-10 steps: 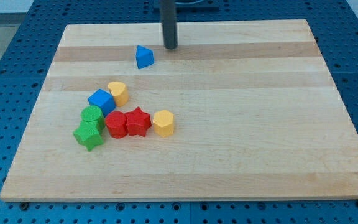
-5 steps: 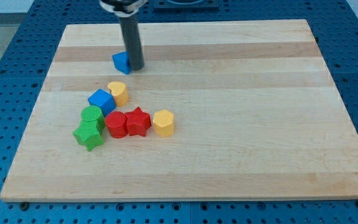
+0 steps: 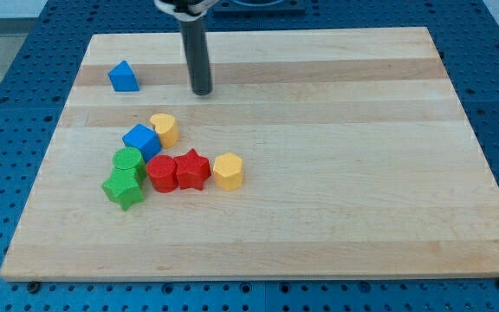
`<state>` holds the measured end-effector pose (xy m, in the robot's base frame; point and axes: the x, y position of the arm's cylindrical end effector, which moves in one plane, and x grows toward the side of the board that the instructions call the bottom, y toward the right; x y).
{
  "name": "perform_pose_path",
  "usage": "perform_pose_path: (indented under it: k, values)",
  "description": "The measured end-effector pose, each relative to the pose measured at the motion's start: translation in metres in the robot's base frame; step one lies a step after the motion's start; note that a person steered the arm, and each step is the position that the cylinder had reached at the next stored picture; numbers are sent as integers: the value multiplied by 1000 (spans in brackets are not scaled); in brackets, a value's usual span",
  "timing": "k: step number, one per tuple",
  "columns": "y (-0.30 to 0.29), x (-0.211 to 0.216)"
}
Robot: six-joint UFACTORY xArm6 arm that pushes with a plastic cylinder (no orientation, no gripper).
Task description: Drag the blue triangle to the top left side of the board
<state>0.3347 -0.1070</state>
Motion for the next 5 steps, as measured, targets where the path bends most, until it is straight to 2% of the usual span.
perform_pose_path:
  k: [2,3,4,5]
  values:
    - [-79,-20]
    - [-77,-2]
    - [-113,4]
    - [-156,-43]
